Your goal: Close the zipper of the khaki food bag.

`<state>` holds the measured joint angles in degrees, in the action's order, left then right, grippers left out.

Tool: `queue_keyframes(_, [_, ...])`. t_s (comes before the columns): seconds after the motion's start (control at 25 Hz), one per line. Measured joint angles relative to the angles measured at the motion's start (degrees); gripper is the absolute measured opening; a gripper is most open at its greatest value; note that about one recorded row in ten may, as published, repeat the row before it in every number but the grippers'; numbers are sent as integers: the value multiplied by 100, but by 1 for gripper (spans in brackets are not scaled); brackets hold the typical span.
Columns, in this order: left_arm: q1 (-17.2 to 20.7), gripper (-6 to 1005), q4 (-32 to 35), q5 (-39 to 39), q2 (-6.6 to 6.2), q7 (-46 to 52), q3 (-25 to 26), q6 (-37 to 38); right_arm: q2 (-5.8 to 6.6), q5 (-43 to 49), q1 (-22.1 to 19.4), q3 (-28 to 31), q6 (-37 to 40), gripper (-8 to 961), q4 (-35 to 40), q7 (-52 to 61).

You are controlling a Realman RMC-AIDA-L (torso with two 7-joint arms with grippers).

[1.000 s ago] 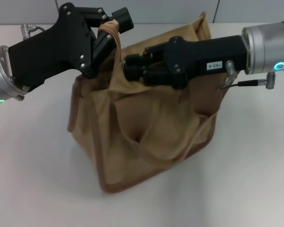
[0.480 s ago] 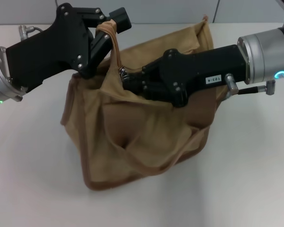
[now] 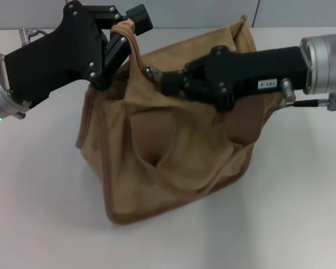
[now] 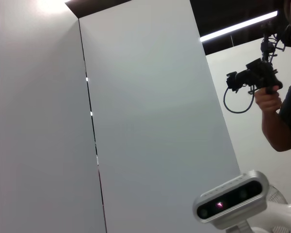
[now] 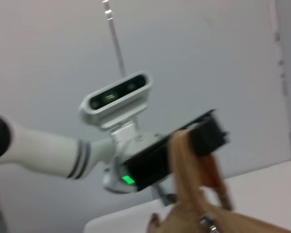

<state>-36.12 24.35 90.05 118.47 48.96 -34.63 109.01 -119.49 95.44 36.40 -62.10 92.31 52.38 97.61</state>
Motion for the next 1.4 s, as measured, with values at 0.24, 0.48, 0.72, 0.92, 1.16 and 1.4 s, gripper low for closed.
queue_keyframes(0.24, [14, 1, -1, -100, -11, 6, 4, -23, 43, 376, -195, 154, -767, 2, 192, 696])
queue_keyframes(0.48, [17, 0, -1, -161, -25, 5, 34, -84, 56, 872, -491, 1256, -723, 1, 385, 961])
queue_keyframes(0.72, [6, 1, -1, -169, -34, 1, 238, -350, 46, 1038, -715, 2128, -873, 0, 441, 1166])
queue_keyframes(0.92, [-53, 1, 0, -219, -35, 10, 322, -724, 88, 96, -972, 2487, -219, 8, 111, 469])
queue_keyframes(1.16, [-118, 1, 2, -404, -32, 160, 321, -1146, 176, -415, -1109, 2519, 564, 82, -310, -191])
queue_keyframes(1.4, [-161, 0, 38, -451, -43, 485, 319, -1565, 250, -246, -1129, 2415, 1287, 201, -760, -1106])
